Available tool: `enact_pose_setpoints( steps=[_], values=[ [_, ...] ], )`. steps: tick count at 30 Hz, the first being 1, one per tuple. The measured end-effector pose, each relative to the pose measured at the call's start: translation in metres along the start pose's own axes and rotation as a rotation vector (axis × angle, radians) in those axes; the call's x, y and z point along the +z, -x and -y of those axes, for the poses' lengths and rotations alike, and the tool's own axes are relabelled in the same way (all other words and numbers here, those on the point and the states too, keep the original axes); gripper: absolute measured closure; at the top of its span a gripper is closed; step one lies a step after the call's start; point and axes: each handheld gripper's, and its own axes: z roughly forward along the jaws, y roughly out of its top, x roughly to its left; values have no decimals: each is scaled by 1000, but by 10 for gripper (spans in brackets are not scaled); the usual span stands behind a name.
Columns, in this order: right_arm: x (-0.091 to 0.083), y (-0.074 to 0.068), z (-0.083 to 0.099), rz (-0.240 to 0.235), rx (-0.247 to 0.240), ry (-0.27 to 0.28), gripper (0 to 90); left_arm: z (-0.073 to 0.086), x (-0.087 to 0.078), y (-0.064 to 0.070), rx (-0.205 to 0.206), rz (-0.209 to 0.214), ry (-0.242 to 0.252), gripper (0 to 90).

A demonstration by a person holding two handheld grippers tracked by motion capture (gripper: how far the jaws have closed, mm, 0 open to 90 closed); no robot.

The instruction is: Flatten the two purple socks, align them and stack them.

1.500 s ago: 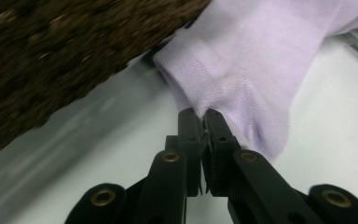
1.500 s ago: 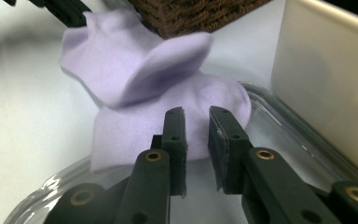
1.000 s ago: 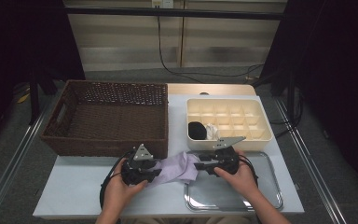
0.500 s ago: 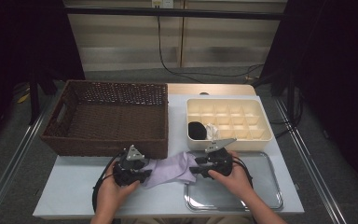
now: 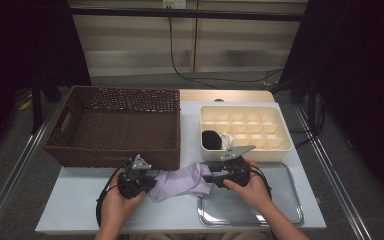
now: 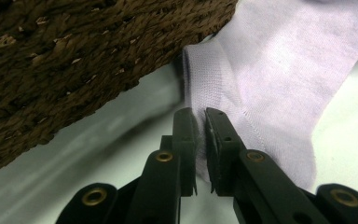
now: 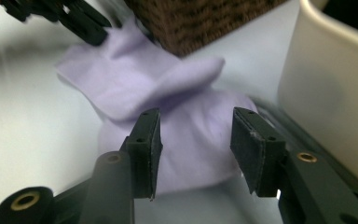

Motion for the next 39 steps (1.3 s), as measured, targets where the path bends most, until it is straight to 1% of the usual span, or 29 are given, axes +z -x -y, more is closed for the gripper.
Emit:
enact_pose_setpoints(
  steps=[3, 6, 8, 9, 10, 12, 13, 14, 16, 17, 19, 20, 21, 22, 24, 25, 26, 28, 29, 30, 31, 32, 33, 34, 35, 36, 37, 38, 39],
  values=[
    [-1, -2, -8, -19, 1, 23, 513, -1, 0, 1, 2, 0, -1, 834],
    [4, -4, -14, -27, -2, 19, 513, -2, 1, 1, 10, -1, 3, 836],
    [11, -5, -15, -35, -5, 6, 532, -3, 2, 2, 14, 1, 4, 837],
    [14, -5, -15, -38, -5, 1, 551, -3, 2, 2, 14, 2, 6, 837],
    [18, -6, -14, -51, 0, -8, 613, -3, 3, 2, 12, 2, 6, 837],
    [24, -6, -11, -37, -23, -34, 763, -3, 2, 2, 8, 4, 7, 838],
    [26, -6, -9, -33, -21, -43, 803, -3, 2, 2, 11, -2, 5, 839],
    [26, -6, -9, -33, -21, -43, 803, -3, 2, 1, 11, -2, 5, 839],
    [26, -4, -5, -54, -7, -63, 882, -3, 0, -1, 7, -14, -1, 841],
    [26, -3, -3, -62, 4, -76, 891, -2, 0, -1, 0, -8, 3, 841],
    [24, -2, -1, -72, 10, -95, 900, -1, -1, -3, -10, -18, 10, 841],
    [24, -2, -1, -72, 10, -95, 900, -1, -1, -5, -6, -27, 3, 841],
    [22, -3, 0, -75, 17, -102, 900, 0, -1, -6, -19, -21, 8, 841],
    [19, -3, 1, -73, 8, -102, 900, 1, -2, -7, -31, -21, 14, 840],
    [17, -4, 2, -71, 16, -105, 900, 2, -3, -9, -29, -23, 15, 835],
    [13, -2, 4, -64, 17, -84, 862, 2, -4, -9, -33, -44, 42, 773],
    [13, -2, 4, -64, 17, -84, 862, 2, -4, -9, -33, -44, 42, 750],
    [7, -2, 5, -46, 15, -68, 798, 1, -8, -9, -57, -31, 57, 737],
    [1, 0, 6, -28, 12, -48, 725, 0, -10, -7, -59, -36, 75, 710],
    [1, 0, 6, -28, 12, -48, 725, -1, -11, -6, -54, -34, 78, 710],
    [0, 0, 6, -14, 13, -39, 690, -3, -13, -4, -41, -24, 81, 710],
    [-4, 0, 5, -23, 1, -38, 650, -6, -13, 1, -35, -19, 95, 706],
    [-4, 0, 5, -23, 1, -38, 650, -6, -13, 1, -35, -19, 95, 703],
    [-5, -1, 4, -32, 8, -34, 610, -9, -11, 5, -22, -5, 95, 703],
    [-4, -3, 4, -49, 12, -40, 580, -10, -10, 7, -6, -4, 95, 697],
    [-3, -3, 4, -45, -2, -51, 566, -12, -8, 10, -3, 3, 101, 692],
    [0, -5, 4, -18, -22, -66, 537, -14, -5, 13, 10, 21, 98, 684],
    [3, -5, 7, 9, -42, -86, 517, -15, -2, 16, 13, 25, 104, 674],
    [6, -5, 8, 8, -36, -88, 514, -16, 1, 18, 21, 29, 99, 669]
  ],
)
